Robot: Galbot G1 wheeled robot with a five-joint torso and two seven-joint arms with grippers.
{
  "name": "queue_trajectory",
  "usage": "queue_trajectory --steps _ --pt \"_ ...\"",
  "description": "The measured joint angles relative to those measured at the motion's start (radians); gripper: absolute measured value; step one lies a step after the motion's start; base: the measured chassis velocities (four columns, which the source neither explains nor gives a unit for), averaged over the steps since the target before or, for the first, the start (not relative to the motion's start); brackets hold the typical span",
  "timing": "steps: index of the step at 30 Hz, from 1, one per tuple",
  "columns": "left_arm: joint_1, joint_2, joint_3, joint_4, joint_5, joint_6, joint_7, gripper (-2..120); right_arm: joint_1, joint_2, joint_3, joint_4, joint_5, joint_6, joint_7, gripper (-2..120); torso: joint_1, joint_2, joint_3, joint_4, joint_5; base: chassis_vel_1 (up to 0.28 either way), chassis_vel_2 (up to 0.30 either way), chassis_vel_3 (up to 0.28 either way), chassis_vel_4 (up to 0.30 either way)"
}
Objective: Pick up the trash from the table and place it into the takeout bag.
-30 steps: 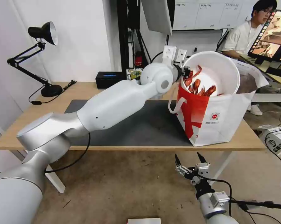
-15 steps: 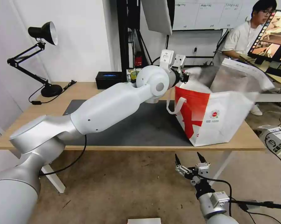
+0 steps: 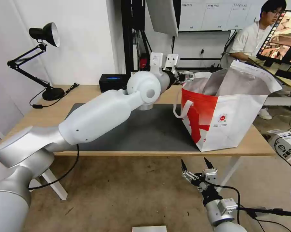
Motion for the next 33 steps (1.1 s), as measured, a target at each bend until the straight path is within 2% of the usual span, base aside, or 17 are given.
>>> queue_trajectory --steps 1,4,5,8,9,12,14,16,17,19,21,24,25,26,27,28,33 --pt "0.0 0.0 0.0 0.0 0.0 0.0 0.0 99 0.0 0.0 0.0 0.0 0.0 0.0 0.0 100 0.0 0.0 0.0 0.0 0.0 0.0 0.0 0.0 0.0" --pt "0.057 0.082 -0.023 -0.068 0.022 -0.031 0.0 100 0.0 0.0 0.0 0.0 0.0 0.0 0.0 100 0.0 0.0 0.0 -0.0001 -0.0001 0.0 0.0 0.0 0.0" --pt "0.057 0.082 -0.023 -0.068 0.022 -0.031 0.0 100 0.0 0.0 0.0 0.0 0.0 0.0 0.0 100 0.0 0.0 0.0 -0.0001 -0.0001 0.0 0.0 0.0 0.0" --pt "0.147 0.189 -0.068 -0.148 0.053 -0.051 0.022 100 0.0 0.0 0.0 0.0 0.0 0.0 0.0 100 0.0 0.0 0.0 0.0001 0.0 0.0 0.0 0.0 0.0" --pt "0.147 0.189 -0.068 -0.148 0.053 -0.051 0.022 100 0.0 0.0 0.0 0.0 0.0 0.0 0.0 100 0.0 0.0 0.0 0.0001 0.0 0.0 0.0 0.0 0.0" --pt "0.261 0.296 -0.14 -0.217 0.1 -0.084 0.065 100 0.0 0.0 0.0 0.0 0.0 0.0 0.0 100 0.0 0.0 0.0 0.0003 -0.0004 0.0 0.0 0.0 0.0" --pt "0.289 0.316 -0.161 -0.231 0.111 -0.09 0.075 100 0.0 0.0 0.0 0.0 0.0 0.0 0.0 100 0.0 0.0 0.0 0.0003 -0.0003 0.0 0.0 0.0 0.0" --pt "0.379 0.373 -0.238 -0.272 0.147 -0.102 0.098 100 0.0 0.0 0.0 0.0 0.0 0.0 0.0 100 0.0 0.0 0.0 0.0002 -0.0001 0.0 0.0 0.0 0.0" --pt "0.379 0.373 -0.238 -0.272 0.147 -0.102 0.098 100 0.0 0.0 0.0 0.0 0.0 0.0 0.0 100 0.0 0.0 0.0 0.0002 -0.0001 0.0 0.0 0.0 0.0" --pt "0.512 0.417 -0.334 -0.306 0.197 -0.104 0.122 100 0.0 0.0 0.0 0.0 0.0 0.0 0.0 100 0.0 0.0 0.0 0.0 -0.0001 0.0 0.0 0.0 0.0" --pt "0.549 0.427 -0.36 -0.314 0.209 -0.104 0.126 100 0.0 0.0 0.0 0.0 0.0 0.0 0.0 100 0.0 0.0 0.0 0.0001 -0.0003 0.0 0.0 0.0 0.0" --pt "0.752 0.466 -0.511 -0.353 0.264 -0.109 0.156 100 0.0 0.0 0.0 0.0 0.0 0.0 0.0 100 0.0 0.0 0.0 0.0001 -0.0005 0.0 0.0 0.0 0.0" --pt "0.752 0.466 -0.511 -0.353 0.264 -0.109 0.156 100 0.0 0.0 0.0 0.0 0.0 0.0 0.0 100 0.0 0.0 0.0 0.0001 -0.0005 0.0 0.0 0.0 0.0" --pt "0.807 0.477 -0.562 -0.366 0.281 -0.115 0.164 100 0.0 0.0 0.0 0.0 0.0 0.0 0.0 100 0.0 0.0 0.0 -0.0001 -0.0001 0.0 0.0 0.0 0.0" --pt "0.869 0.497 -0.613 -0.379 0.294 -0.124 0.172 100 0.0 0.0 0.0 0.0 0.0 0.0 0.0 100 0.0 0.0 0.0 0.0007 -0.0001 0.0 0.0 0.0 0.0" --pt "0.869 0.497 -0.613 -0.379 0.294 -0.124 0.172 100 0.0 0.0 0.0 0.0 0.0 0.0 0.0 100 0.0 0.0 0.0 0.0007 -0.0001 0.0 0.0 0.0 0.0" --pt "1.002 0.505 -0.713 -0.404 0.354 -0.15 0.177 100 0.0 0.0 0.0 0.0 0.0 0.0 0.0 100 0.0 0.0 0.0 -0.0002 0.0001 0.0 0.0 0.0 0.0"
